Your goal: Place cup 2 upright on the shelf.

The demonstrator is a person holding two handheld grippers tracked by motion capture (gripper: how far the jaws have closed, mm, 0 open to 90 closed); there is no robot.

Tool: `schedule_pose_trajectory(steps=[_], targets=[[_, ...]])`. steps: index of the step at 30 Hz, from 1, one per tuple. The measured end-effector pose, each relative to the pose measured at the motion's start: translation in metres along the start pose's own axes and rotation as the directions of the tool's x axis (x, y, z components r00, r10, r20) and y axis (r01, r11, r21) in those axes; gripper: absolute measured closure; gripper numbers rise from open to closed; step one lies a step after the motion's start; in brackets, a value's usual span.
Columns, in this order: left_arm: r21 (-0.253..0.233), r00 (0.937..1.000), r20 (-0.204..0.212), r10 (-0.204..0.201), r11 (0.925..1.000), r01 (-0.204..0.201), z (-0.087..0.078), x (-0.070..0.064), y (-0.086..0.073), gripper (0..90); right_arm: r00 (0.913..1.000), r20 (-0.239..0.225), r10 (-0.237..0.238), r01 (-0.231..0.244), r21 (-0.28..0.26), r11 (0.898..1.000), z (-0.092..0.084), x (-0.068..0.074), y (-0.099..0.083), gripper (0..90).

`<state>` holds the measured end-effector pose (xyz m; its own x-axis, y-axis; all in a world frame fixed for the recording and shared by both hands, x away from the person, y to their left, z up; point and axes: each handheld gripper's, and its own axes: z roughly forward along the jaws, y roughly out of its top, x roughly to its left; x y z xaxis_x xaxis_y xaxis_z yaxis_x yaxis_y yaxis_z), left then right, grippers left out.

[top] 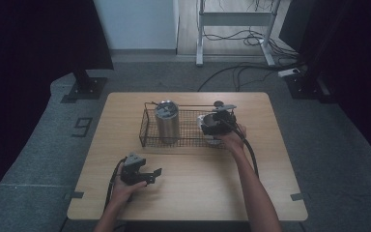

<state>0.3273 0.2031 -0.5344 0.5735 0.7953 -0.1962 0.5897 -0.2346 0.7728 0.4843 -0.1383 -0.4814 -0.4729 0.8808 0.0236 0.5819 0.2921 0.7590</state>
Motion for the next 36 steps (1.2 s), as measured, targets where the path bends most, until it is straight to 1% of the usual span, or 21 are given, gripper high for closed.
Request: schedule_pose_trajectory(steps=[10,12,13,15,19,21,23,25,28,33,36], targets=[[0.003,1.0,0.002,0.002,1.0,-0.002,0.0002,0.0001,-0.0001,15.0,1.0,0.0,0.004,-0.004,0.022,1.0,0.0048,-0.0003,-0.0019,6.2],[0.002,1.0,0.001,0.001,1.0,-0.001,0.0001,0.0001,0.0,15.1,1.0,0.006,0.007,-0.007,0.029,1.0,0.0062,0.0002,-0.0024,6.1],[0.002,1.0,0.002,0.001,1.0,-0.001,0.0001,0.0001,0.0,15.1,0.9999,0.016,-0.004,0.004,0.034,0.999,0.007,0.0008,-0.0028,6.2],[0.002,1.0,0.002,0.001,1.0,-0.001,0.0001,0.0001,0.0,15.1,0.9998,0.019,-0.005,0.005,0.034,0.999,0.0069,0.0014,-0.0025,6.1],[0.006,1.0,0.005,0.004,1.0,-0.004,0.0005,-0.0004,-0.0002,15.1,0.9999,0.011,-0.002,0.002,0.051,0.999,0.0065,0.0003,-0.002,5.9],[0.011,0.9999,0.008,0.007,0.9999,-0.007,0.0008,-0.0008,-0.0002,15.1,0.9999,0.011,-0.008,0.007,0.064,0.998,0.0057,-0.0002,-0.0017,5.7],[0.014,0.9999,0.012,0.009,0.9999,-0.009,0.0013,-0.0014,-0.0002,15.1,0.9994,0.029,-0.017,0.014,0.074,0.997,0.0047,0.0007,-0.0014,4.6],[0.016,0.9999,0.012,0.01,0.9998,-0.01,0.0017,-0.0019,-0.0002,15.1,0.9982,0.047,-0.037,0.033,0.09,0.995,0.0039,0.0027,-0.0009,4.1],[0.017,0.9999,0.013,0.011,0.9998,-0.011,0.0018,-0.0021,-0.0002,15.2,0.997,0.052,-0.058,0.052,0.108,0.993,0.003,0.0034,-0.0013,3.8],[0.017,0.9998,0.015,0.011,0.9998,-0.011,0.0014,-0.0022,-0.0001,15.2,0.9978,0.049,-0.044,0.039,0.109,0.993,0.0025,0.0023,-0.0016,3.1],[0.019,0.9998,0.018,0.011,0.9998,-0.011,0.0016,-0.0022,-0.0002,15.2,0.9977,0.052,-0.043,0.038,0.101,0.994,0.0017,0.0023,-0.0015,1.2]])
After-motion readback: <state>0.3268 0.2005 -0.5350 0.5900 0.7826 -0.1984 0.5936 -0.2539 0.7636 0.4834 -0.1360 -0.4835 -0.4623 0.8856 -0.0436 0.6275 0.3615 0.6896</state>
